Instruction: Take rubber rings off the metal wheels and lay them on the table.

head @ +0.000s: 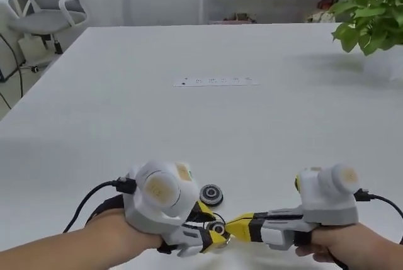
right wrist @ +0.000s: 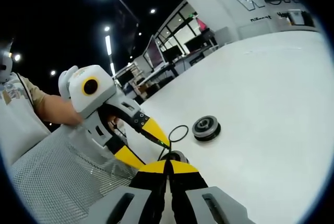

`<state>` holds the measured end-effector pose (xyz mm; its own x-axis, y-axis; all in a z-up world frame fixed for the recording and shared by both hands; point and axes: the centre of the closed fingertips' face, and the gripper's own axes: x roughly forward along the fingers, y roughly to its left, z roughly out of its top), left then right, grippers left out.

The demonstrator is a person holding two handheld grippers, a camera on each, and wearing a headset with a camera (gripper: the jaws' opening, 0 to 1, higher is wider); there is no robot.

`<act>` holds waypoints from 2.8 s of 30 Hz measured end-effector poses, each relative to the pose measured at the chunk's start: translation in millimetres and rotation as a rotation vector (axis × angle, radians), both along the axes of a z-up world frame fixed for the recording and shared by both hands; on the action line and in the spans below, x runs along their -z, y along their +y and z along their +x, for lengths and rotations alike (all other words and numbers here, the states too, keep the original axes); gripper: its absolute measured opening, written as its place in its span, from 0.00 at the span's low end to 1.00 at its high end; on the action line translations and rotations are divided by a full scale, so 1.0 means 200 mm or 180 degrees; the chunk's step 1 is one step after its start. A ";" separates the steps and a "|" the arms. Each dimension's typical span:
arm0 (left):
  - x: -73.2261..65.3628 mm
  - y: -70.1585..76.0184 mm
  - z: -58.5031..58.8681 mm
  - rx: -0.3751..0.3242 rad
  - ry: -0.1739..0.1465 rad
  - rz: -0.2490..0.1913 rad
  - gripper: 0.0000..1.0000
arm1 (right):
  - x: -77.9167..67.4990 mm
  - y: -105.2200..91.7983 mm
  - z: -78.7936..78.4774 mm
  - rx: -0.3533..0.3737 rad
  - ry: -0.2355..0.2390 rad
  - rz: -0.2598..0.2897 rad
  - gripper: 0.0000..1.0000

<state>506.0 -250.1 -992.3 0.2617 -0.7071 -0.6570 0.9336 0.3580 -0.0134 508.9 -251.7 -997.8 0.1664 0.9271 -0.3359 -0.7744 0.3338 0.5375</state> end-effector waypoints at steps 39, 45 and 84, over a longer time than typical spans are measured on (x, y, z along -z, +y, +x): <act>-0.30 0.39 0.01 -0.0477 -0.0174 -0.0258 0.67 | -0.19 0.20 0.10 -0.0352 -0.0133 0.0049 0.00; -0.31 0.45 0.00 -0.0575 -0.0165 -0.0275 0.70 | -0.17 0.25 0.10 -0.0408 -0.0097 -0.0017 0.00; -0.35 0.57 0.00 -0.0841 -0.0241 -0.0293 0.75 | 0.02 0.31 0.13 -0.0461 -0.0290 -0.0755 0.09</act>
